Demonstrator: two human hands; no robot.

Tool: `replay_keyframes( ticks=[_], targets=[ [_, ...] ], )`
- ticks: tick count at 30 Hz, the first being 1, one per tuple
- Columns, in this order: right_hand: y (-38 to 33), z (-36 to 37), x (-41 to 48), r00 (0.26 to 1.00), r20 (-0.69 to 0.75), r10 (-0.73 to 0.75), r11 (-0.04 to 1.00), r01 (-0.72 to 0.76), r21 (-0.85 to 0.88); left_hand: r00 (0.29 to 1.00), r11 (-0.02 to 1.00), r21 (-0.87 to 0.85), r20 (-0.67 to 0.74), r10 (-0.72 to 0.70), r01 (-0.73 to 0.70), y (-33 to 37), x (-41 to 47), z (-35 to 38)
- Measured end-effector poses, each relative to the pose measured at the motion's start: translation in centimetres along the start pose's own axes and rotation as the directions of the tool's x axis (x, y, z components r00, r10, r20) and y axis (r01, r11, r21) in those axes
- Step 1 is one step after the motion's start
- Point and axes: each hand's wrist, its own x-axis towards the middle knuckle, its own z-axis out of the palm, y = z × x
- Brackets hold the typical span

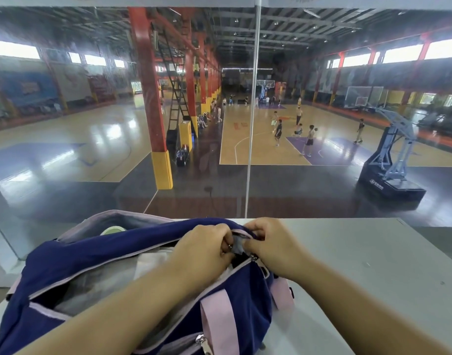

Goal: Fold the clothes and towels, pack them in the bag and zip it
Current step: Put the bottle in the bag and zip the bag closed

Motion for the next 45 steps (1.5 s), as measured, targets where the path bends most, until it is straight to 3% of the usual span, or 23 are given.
replay_keyframes(
  ticks=[4, 9, 14, 20, 25, 28, 33, 45],
  targets=[
    [0.0, -0.3, -0.5, 0.999, 0.05, 0.017, 0.996, -0.013, -0.092, 0.999, 0.997, -0.077, 0.044, 0.003, 0.0, -0.4, 0.4, -1.2],
    [-0.4, 0.7, -0.3, 0.996, -0.065, -0.053, 0.95, 0.03, -0.311, 1.0, 0.997, -0.073, 0.019, 0.014, -0.013, -0.7, 0.6, -1.7],
    [-1.5, 0.1, -0.9, 0.996, -0.064, -0.061, 0.862, 0.02, -0.506, 1.0, 1.0, 0.026, -0.03, -0.001, 0.001, -1.9, -0.2, -2.9],
    [-2.4, 0.2, -1.5, 1.0, -0.01, -0.023, 0.756, 0.011, -0.655, 0.979, 0.976, 0.141, -0.14, -0.148, 0.167, -6.5, -3.7, -5.5],
    [-5.0, 1.5, -0.8, 0.998, 0.029, 0.048, 0.609, -0.006, -0.793, 0.936, 0.931, 0.177, -0.213, -0.281, 0.32, -10.0, -6.7, -7.5],
    [-7.3, 4.0, 0.5, 0.992, 0.125, -0.009, 0.607, 0.105, -0.788, 0.937, 0.94, 0.167, -0.239, -0.255, 0.299, -10.3, -7.5, -7.4],
    [-10.1, 9.7, 1.8, 0.941, 0.257, -0.223, 0.61, 0.34, -0.716, 0.934, 0.943, 0.211, -0.304, -0.186, 0.257, -11.3, -7.9, -6.9],
    [-7.3, 9.6, 1.4, 0.969, 0.119, -0.216, 0.695, 0.238, -0.678, 0.771, 0.858, -0.022, -0.428, -0.472, 0.513, -16.5, -14.7, -7.9]
  ],
)
